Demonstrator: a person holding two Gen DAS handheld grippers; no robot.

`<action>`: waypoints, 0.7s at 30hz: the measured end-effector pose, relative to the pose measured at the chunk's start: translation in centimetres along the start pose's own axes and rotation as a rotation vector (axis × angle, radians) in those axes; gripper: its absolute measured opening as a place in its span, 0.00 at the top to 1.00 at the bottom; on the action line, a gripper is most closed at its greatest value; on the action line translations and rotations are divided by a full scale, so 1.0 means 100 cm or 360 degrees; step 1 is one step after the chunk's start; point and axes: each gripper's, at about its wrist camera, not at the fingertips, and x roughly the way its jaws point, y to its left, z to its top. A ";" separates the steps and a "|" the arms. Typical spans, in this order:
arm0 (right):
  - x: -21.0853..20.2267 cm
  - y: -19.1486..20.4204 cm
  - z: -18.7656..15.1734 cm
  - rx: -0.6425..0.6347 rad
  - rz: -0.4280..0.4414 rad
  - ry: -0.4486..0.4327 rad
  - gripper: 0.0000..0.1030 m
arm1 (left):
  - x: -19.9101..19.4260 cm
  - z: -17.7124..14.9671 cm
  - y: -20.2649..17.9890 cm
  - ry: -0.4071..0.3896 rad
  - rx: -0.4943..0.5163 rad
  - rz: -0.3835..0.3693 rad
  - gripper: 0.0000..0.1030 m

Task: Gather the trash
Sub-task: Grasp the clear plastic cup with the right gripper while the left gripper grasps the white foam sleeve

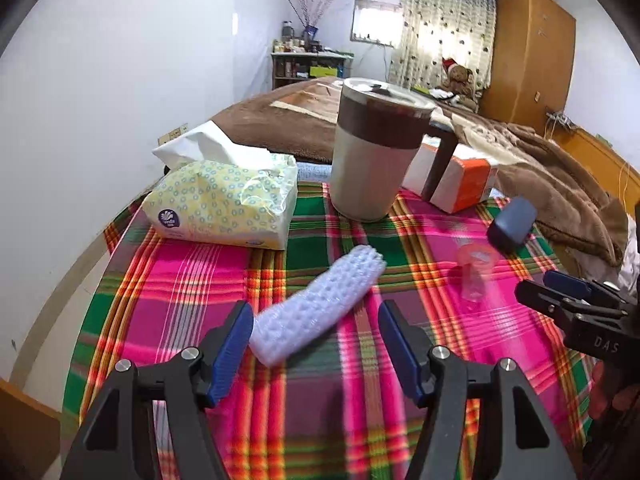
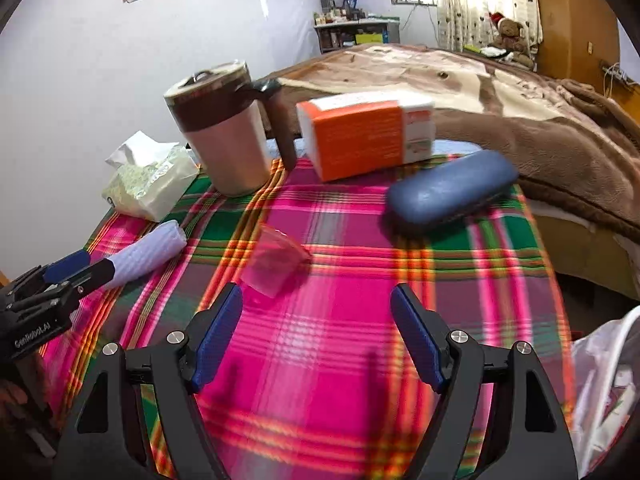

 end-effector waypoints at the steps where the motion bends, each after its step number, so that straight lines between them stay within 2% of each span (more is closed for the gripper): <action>1: 0.004 0.002 0.001 0.0002 -0.0001 0.0004 0.24 | 0.007 0.001 0.002 0.0028 0.0020 -0.0008 0.37; 3: 0.012 0.007 0.003 0.0006 -0.0011 0.0019 0.26 | 0.016 0.003 0.006 0.0056 0.0022 -0.0018 0.37; 5: 0.021 0.013 0.006 -0.0002 -0.0021 0.0035 0.35 | 0.025 0.004 0.011 0.0085 -0.0001 -0.0083 0.37; 8: 0.031 0.018 0.009 0.0003 -0.0009 0.0069 0.36 | 0.035 0.006 0.014 0.0123 -0.0011 -0.0127 0.37; 10: 0.037 0.020 0.010 0.0006 -0.0011 0.0090 0.36 | 0.041 0.007 0.014 0.0157 0.0008 -0.0128 0.37; 14: 0.042 0.019 0.010 0.0011 -0.0021 0.0108 0.46 | 0.048 0.011 0.013 0.0148 0.0030 -0.0151 0.37; 21: 0.044 0.020 0.012 -0.0023 -0.0042 0.0105 0.49 | 0.064 0.013 0.002 0.0227 0.0064 -0.0155 0.37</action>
